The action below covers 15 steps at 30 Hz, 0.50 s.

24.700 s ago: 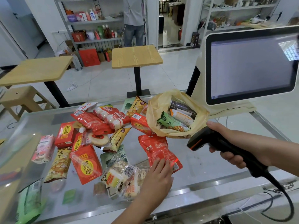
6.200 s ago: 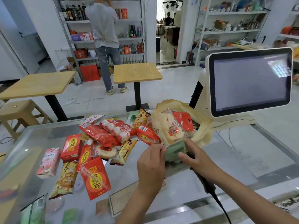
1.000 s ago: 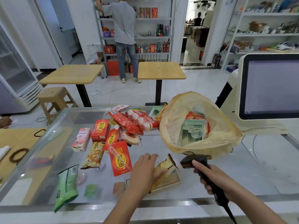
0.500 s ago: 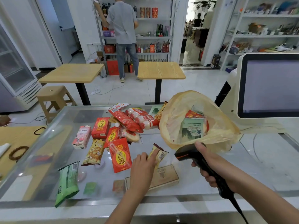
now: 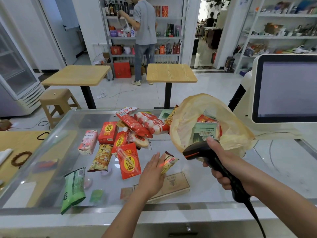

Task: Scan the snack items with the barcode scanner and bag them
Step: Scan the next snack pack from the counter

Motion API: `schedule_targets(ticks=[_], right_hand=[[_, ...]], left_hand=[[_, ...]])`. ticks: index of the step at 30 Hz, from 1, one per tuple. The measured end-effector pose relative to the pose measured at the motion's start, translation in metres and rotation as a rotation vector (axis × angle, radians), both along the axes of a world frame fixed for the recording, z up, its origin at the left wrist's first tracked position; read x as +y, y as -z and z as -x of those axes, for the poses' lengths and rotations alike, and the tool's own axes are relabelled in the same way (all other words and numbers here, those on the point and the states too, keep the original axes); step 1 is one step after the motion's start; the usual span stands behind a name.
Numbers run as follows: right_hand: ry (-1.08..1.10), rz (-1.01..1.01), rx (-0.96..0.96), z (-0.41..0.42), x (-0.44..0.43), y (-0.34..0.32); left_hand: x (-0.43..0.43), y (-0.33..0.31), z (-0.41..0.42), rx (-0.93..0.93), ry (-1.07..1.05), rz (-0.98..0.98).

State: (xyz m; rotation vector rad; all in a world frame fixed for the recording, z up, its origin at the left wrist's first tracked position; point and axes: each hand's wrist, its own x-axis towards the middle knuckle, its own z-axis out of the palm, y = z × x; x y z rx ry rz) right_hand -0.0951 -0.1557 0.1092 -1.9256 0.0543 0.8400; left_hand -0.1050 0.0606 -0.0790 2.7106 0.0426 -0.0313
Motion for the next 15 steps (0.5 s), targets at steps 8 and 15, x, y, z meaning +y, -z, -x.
schedule_targets(ticks=[8, 15], right_hand=[[0.028, 0.006, 0.027, 0.003, -0.003, -0.007], [0.005, 0.003, 0.037, 0.010, -0.015, -0.024]], left_hand=[[0.002, -0.001, -0.001, 0.010, 0.005, 0.029], [0.003, -0.003, -0.003, 0.003, 0.022, -0.049]])
